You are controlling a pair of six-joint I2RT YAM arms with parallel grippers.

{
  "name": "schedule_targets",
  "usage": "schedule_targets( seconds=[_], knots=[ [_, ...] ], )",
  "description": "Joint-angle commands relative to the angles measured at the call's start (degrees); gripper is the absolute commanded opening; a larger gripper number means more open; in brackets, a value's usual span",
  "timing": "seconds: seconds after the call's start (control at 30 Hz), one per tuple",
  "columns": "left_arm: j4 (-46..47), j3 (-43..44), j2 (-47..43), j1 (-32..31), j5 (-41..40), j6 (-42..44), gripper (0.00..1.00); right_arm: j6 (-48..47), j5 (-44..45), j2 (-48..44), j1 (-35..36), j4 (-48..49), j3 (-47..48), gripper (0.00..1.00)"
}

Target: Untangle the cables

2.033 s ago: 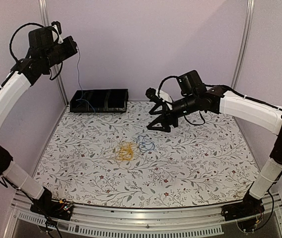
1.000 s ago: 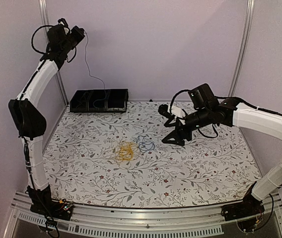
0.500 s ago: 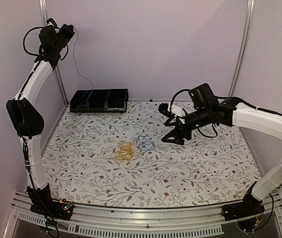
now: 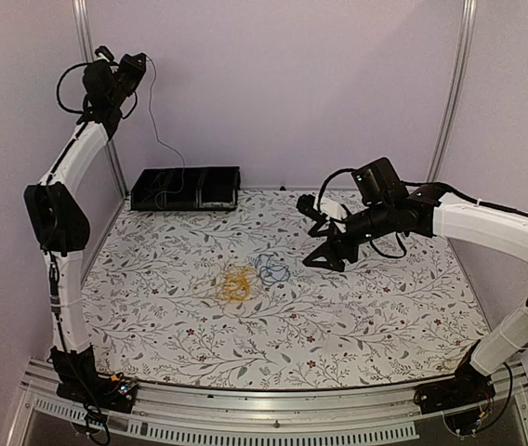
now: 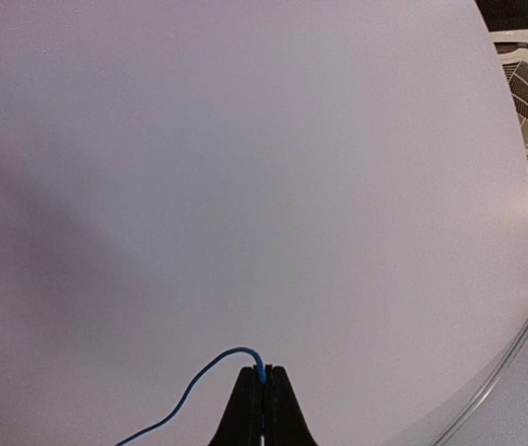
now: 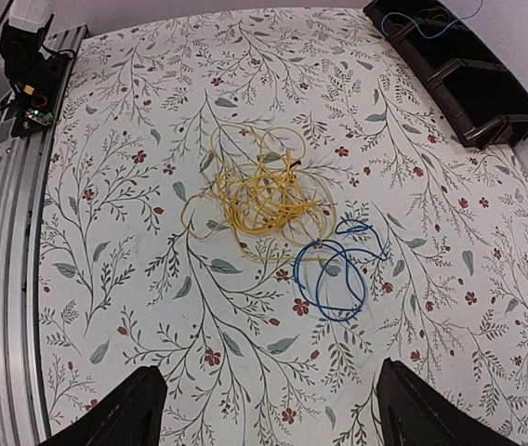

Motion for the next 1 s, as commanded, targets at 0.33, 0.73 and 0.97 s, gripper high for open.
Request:
schedule_targets(
  seconds=[0.33, 0.73, 0.97],
  knots=[
    [11.10, 2.51, 2.25, 0.86, 0.91, -5.50, 0.00, -0.20, 1.08, 1.30, -0.94, 0.97, 0.09, 0.83],
    [12.63, 1.66, 10.19, 0.75, -0.71, -5.53, 0.00, -0.19, 1.26, 1.00, -0.92, 0.52, -1.22, 0.83],
    [10.30, -2.29, 11.11, 0.27, -4.72, 0.01, 0.00, 0.29, 0.72, 1.00, -0.90, 0.44, -1.99, 0.83]
  ],
)
